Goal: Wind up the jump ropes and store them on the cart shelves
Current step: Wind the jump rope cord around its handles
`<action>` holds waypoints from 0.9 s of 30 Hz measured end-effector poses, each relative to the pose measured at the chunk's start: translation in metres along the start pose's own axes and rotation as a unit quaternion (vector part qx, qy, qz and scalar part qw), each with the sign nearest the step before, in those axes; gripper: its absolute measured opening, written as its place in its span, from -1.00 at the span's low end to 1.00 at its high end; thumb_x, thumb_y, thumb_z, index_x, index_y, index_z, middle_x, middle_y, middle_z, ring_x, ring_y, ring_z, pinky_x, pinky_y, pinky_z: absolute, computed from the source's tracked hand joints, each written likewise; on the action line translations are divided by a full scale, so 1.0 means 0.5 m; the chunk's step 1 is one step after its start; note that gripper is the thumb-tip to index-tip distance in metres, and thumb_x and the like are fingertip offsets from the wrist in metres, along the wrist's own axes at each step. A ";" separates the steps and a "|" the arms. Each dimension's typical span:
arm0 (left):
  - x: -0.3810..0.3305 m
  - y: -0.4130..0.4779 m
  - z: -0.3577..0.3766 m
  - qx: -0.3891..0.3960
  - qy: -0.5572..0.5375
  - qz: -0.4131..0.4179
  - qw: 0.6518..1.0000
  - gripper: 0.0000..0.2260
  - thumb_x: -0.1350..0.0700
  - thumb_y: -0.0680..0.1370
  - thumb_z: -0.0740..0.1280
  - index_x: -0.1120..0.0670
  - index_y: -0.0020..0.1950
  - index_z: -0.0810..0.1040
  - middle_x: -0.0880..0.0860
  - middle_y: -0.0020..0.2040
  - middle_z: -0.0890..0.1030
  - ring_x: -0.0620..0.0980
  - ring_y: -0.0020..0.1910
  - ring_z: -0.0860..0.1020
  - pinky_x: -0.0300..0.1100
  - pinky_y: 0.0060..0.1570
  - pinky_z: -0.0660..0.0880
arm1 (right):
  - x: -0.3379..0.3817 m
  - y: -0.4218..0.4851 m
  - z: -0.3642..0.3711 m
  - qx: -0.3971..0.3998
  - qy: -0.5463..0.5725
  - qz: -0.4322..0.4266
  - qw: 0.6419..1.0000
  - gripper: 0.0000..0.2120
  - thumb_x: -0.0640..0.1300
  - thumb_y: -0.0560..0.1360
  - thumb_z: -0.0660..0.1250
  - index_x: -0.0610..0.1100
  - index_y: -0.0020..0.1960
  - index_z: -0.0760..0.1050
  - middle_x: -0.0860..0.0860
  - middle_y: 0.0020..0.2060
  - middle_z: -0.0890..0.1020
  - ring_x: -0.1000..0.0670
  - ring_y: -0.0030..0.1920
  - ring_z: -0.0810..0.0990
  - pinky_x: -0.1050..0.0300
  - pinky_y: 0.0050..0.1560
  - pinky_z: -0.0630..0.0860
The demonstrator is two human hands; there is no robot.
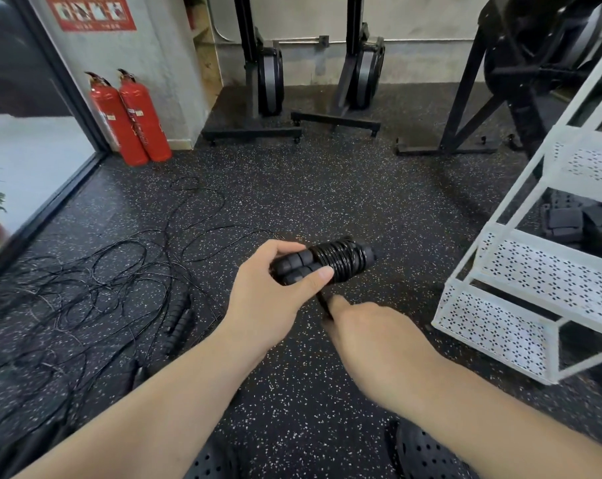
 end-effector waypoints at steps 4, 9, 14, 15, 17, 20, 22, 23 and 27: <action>0.023 0.014 -0.006 -0.010 0.110 0.017 0.994 -0.68 -0.14 0.42 0.65 -0.24 0.09 0.63 -0.27 -0.01 0.70 -0.28 -0.01 0.64 -0.29 -0.01 0.54 | -0.002 -0.007 -0.018 -0.015 -0.010 -0.040 0.999 -0.86 0.02 0.76 0.16 -0.02 0.24 0.35 0.08 -0.26 0.40 -0.10 -0.26 0.47 -0.04 -0.30 0.34; 0.030 0.023 -0.008 0.045 0.238 0.030 0.970 -0.71 -0.32 0.45 0.53 -0.27 0.08 0.62 -0.21 0.03 0.64 -0.31 0.00 0.57 -0.38 -0.06 0.44 | -0.018 -0.020 -0.067 -0.034 -0.068 -0.074 0.994 -0.73 0.17 0.76 0.04 0.10 0.31 0.41 0.09 -0.14 0.56 -0.08 -0.13 0.61 -0.01 -0.28 0.37; 0.043 0.021 0.009 0.104 0.297 0.063 0.947 -0.63 -0.49 0.51 0.30 -0.26 0.05 0.61 -0.19 -0.02 0.63 -0.23 0.00 0.57 -0.15 0.06 0.54 | -0.078 -0.008 -0.097 -0.060 -0.043 -0.076 0.994 -0.73 0.27 0.70 0.08 0.23 0.15 0.51 0.19 -0.11 0.62 0.05 -0.10 0.61 0.00 -0.10 0.59; 0.042 0.017 0.014 0.112 0.302 0.080 0.943 -0.62 -0.49 0.53 0.26 -0.25 0.05 0.61 -0.18 -0.03 0.63 -0.22 -0.01 0.56 -0.12 0.07 0.53 | -0.093 -0.003 -0.100 -0.069 -0.019 -0.075 0.995 -0.72 0.30 0.68 0.11 0.24 0.12 0.53 0.22 -0.13 0.63 0.09 -0.11 0.61 0.00 -0.08 0.60; 0.038 0.008 0.021 0.133 0.301 0.106 0.938 -0.60 -0.46 0.59 0.16 -0.22 0.06 0.61 -0.15 -0.06 0.62 -0.21 -0.03 0.56 -0.09 0.08 0.53 | -0.121 0.004 -0.104 -0.086 0.045 -0.071 0.993 -0.71 0.38 0.61 0.20 0.27 0.09 0.59 0.27 -0.19 0.65 0.18 -0.15 0.60 0.02 -0.07 0.60; 0.030 -0.005 0.029 0.176 0.281 0.131 0.934 -0.56 -0.40 0.65 0.06 -0.18 0.13 0.60 -0.14 -0.03 0.61 -0.18 -0.01 0.56 -0.07 0.10 0.53 | -0.152 0.010 -0.108 -0.074 0.146 -0.066 0.984 -0.78 0.38 0.52 0.37 0.28 -0.02 0.64 0.30 -0.23 0.68 0.22 -0.16 0.62 0.05 -0.06 0.58; 0.025 -0.009 0.032 0.206 0.265 0.142 0.931 -0.62 -0.33 0.69 0.06 -0.19 0.16 0.59 -0.15 -0.01 0.60 -0.17 0.04 0.57 -0.09 0.11 0.52 | -0.159 0.011 -0.112 -0.041 0.204 -0.066 0.976 -0.84 0.31 0.52 0.45 0.26 -0.06 0.68 0.32 -0.20 0.69 0.23 -0.12 0.64 0.12 -0.03 0.54; 0.023 -0.009 0.033 0.220 0.265 0.147 0.927 -0.66 -0.30 0.70 0.07 -0.21 0.17 0.57 -0.16 0.01 0.59 -0.18 0.06 0.56 -0.09 0.12 0.51 | -0.162 0.010 -0.113 -0.031 0.223 -0.066 0.972 -0.86 0.28 0.51 0.47 0.24 -0.07 0.69 0.33 -0.19 0.70 0.24 -0.10 0.64 0.15 -0.02 0.53; 0.009 -0.012 0.035 0.266 0.272 0.169 0.909 -0.78 -0.24 0.71 0.17 -0.25 0.25 0.53 -0.21 0.09 0.55 -0.19 0.13 0.55 -0.07 0.19 0.51 | -0.173 0.011 -0.108 -0.012 0.269 -0.059 0.961 -0.85 0.25 0.45 0.56 0.21 -0.08 0.70 0.25 -0.19 0.72 0.18 -0.12 0.68 0.04 0.03 0.61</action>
Point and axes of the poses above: each hand's wrist, its own y-axis towards the middle knuckle, its own z-axis out of the palm, x = y × z, the point moved 2 cm from there along y, towards the middle knuckle
